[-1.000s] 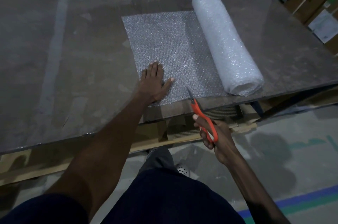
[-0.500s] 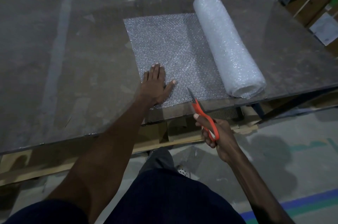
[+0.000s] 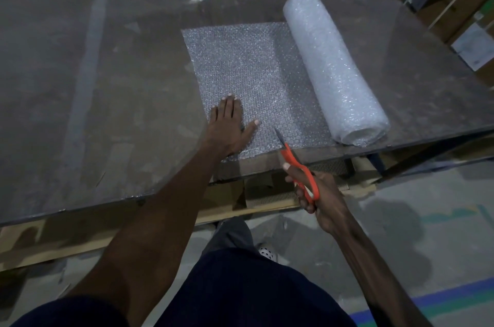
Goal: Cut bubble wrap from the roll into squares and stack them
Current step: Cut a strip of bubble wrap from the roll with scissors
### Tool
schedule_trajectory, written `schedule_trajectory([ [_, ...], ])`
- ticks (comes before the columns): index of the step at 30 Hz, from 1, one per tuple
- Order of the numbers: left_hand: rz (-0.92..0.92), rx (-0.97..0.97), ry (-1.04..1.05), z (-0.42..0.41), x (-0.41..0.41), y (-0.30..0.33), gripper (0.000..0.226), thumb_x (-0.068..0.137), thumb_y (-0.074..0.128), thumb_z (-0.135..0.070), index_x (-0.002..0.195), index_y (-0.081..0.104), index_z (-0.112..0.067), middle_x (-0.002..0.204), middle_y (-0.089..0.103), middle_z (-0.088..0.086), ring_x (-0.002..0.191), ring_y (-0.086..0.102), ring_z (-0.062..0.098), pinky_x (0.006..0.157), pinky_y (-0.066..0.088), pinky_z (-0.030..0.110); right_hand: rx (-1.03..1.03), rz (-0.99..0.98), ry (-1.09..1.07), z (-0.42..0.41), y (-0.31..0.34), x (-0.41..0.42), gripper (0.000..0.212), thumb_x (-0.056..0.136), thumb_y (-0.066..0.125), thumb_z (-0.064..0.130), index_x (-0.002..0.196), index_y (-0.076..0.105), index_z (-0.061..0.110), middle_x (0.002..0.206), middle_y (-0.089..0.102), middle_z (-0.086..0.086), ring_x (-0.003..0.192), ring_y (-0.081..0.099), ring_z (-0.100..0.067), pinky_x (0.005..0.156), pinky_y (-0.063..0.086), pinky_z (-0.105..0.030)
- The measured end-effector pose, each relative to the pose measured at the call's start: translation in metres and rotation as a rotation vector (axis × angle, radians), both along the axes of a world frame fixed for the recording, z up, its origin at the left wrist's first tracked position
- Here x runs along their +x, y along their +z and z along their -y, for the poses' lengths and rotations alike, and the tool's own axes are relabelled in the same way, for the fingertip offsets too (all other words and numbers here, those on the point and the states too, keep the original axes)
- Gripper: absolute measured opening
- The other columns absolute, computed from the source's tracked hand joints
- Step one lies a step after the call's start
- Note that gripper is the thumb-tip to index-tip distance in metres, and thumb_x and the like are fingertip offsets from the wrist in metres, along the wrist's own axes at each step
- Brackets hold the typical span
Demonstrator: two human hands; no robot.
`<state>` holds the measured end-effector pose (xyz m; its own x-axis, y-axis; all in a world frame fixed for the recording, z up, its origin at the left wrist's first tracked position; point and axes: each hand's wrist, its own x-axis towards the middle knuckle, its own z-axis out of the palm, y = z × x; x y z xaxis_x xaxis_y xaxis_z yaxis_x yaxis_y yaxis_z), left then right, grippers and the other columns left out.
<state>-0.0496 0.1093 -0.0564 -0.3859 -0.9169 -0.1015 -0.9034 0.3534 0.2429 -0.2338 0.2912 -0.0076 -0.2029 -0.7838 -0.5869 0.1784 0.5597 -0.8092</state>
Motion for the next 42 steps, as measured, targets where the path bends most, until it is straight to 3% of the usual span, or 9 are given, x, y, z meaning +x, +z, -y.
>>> schedule_trajectory([
  [13, -0.012, -0.009, 0.002, -0.002, 0.001, 0.000, 0.087, 0.100, 0.015, -0.066, 0.158, 0.003, -0.003, 0.166, -0.002, 0.018, 0.153, -0.004, 0.031, 0.124, 0.000, 0.050, -0.045, -0.013, 0.024, 0.004, 0.004, -0.001, 0.044, 0.083, 0.082, 0.029, 0.099, 0.070, -0.009, 0.047, 0.047, 0.000, 0.035, 0.038, -0.009, 0.034, 0.026, -0.018],
  [22, -0.003, -0.009, 0.009, -0.001, 0.001, -0.002, 0.089, 0.098, 0.014, -0.069, 0.158, 0.005, -0.004, 0.166, 0.000, 0.018, 0.153, -0.003, 0.031, 0.124, 0.001, 0.050, -0.031, -0.026, 0.018, 0.012, 0.007, 0.001, 0.036, 0.082, 0.081, 0.037, 0.086, 0.074, 0.003, 0.051, 0.049, -0.002, 0.037, 0.038, -0.010, 0.037, 0.025, -0.017],
  [29, -0.013, -0.010, 0.011, -0.003, 0.002, -0.003, 0.088, 0.099, 0.015, -0.068, 0.158, 0.005, -0.004, 0.166, 0.000, 0.017, 0.153, -0.003, 0.031, 0.124, 0.001, 0.050, -0.070, 0.013, 0.034, 0.012, 0.004, 0.000, 0.016, 0.082, 0.083, 0.031, 0.081, 0.077, 0.017, 0.054, 0.046, -0.004, 0.038, 0.037, -0.011, 0.035, 0.026, -0.017],
  [37, -0.006, 0.000, 0.013, -0.004, 0.002, 0.000, 0.086, 0.100, 0.016, -0.067, 0.158, 0.002, -0.004, 0.166, -0.002, 0.016, 0.153, -0.005, 0.030, 0.124, 0.000, 0.050, -0.044, -0.032, 0.037, 0.020, 0.009, 0.002, 0.043, 0.081, 0.081, 0.041, 0.093, 0.072, 0.000, 0.052, 0.050, -0.001, 0.038, 0.038, -0.010, 0.038, 0.024, -0.018],
  [42, -0.015, 0.002, 0.011, -0.006, 0.002, 0.000, 0.086, 0.100, 0.016, -0.066, 0.158, 0.002, -0.004, 0.166, -0.003, 0.017, 0.153, -0.006, 0.030, 0.124, 0.000, 0.050, -0.050, -0.030, 0.048, 0.022, 0.009, 0.002, 0.034, 0.082, 0.081, 0.036, 0.092, 0.074, 0.004, 0.052, 0.048, -0.002, 0.038, 0.037, -0.010, 0.038, 0.024, -0.019],
])
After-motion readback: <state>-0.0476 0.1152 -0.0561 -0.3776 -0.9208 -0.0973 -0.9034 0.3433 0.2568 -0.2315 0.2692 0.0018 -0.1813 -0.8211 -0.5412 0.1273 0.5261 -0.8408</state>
